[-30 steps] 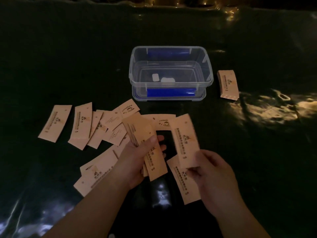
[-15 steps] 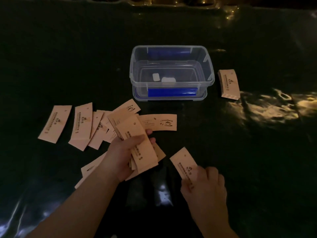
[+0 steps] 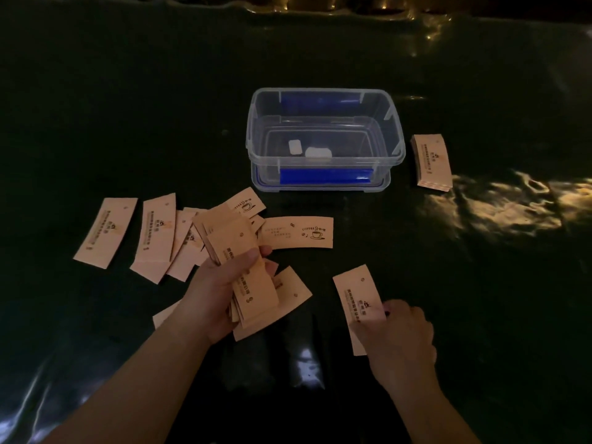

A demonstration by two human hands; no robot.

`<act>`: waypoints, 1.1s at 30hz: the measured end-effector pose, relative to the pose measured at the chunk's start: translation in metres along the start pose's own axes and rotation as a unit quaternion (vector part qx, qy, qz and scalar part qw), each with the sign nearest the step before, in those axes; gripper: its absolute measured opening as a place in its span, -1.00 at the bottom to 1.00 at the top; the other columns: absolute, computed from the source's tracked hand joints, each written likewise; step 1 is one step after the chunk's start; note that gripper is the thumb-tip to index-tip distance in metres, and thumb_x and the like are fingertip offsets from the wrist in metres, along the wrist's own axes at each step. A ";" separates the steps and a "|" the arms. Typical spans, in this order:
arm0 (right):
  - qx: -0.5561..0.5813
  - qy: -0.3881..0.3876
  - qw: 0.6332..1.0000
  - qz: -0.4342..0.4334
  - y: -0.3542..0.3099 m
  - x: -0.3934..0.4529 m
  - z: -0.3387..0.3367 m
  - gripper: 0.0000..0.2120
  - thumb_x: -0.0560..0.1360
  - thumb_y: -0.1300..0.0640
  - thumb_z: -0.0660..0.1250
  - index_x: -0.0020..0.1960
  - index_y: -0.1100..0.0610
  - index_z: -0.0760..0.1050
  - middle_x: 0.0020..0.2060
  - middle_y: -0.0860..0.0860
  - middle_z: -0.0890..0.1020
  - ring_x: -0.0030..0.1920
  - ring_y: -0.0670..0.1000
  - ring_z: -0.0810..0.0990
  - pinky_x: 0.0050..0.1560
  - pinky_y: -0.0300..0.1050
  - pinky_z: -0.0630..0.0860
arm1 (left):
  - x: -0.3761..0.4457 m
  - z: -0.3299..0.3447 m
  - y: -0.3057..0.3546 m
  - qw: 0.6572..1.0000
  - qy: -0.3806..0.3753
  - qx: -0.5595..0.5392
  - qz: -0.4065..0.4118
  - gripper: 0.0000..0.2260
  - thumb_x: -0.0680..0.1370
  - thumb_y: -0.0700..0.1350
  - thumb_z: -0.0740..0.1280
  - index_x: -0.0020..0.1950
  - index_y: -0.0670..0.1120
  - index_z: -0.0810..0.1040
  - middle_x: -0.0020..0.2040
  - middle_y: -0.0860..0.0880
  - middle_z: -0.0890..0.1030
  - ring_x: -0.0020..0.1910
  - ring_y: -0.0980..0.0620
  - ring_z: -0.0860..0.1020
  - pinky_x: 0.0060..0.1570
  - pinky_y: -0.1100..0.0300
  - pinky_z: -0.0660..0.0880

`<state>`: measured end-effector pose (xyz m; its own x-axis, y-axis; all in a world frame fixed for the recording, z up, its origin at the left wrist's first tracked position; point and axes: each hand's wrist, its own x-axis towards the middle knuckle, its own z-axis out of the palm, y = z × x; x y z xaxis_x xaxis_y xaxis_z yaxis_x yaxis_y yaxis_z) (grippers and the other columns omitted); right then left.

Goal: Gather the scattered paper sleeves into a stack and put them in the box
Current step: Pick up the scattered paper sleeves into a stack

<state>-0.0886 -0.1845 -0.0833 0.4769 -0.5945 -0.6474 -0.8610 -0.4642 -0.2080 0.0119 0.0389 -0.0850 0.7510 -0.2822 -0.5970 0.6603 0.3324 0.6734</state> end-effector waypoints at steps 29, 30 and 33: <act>0.218 -0.086 0.968 -0.088 -0.054 0.013 -0.012 -0.80 0.53 0.14 0.45 -0.04 -0.11 0.47 -0.04 -0.08 0.61 -0.13 -0.08 0.65 -0.22 -0.15 0.58 | 0.003 -0.020 0.038 0.996 0.083 0.037 0.022 -0.53 0.34 -0.09 0.47 0.26 0.02 0.60 0.01 -0.02 0.80 0.02 -0.05 0.76 0.05 -0.19 0.57; 0.246 -0.075 0.962 -0.092 -0.048 0.015 -0.022 -0.83 0.55 0.14 0.43 -0.02 -0.12 0.51 -0.04 -0.07 0.63 -0.12 -0.07 0.66 -0.23 -0.14 0.58 | 0.004 -0.017 0.036 0.995 0.085 0.042 0.018 -0.53 0.34 -0.05 0.47 0.26 0.02 0.61 0.01 -0.02 0.80 0.06 -0.08 0.74 0.08 -0.21 0.56; 0.316 -0.045 0.940 -0.118 -0.035 0.018 -0.045 -0.84 0.59 0.12 0.37 0.00 -0.16 0.59 -0.07 -0.08 0.69 -0.08 -0.07 0.67 -0.20 -0.14 0.58 | 0.009 -0.005 0.027 0.997 0.068 0.045 0.012 -0.52 0.35 0.03 0.45 0.26 0.00 0.61 -0.04 -0.04 0.80 -0.03 -0.05 0.77 -0.04 -0.12 0.57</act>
<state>-0.0417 -0.2081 -0.0542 0.6759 -0.4525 -0.5818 -0.6795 -0.0769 -0.7296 0.0361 0.0499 -0.0740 0.7625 -0.1479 -0.6299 0.6448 0.2543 0.7208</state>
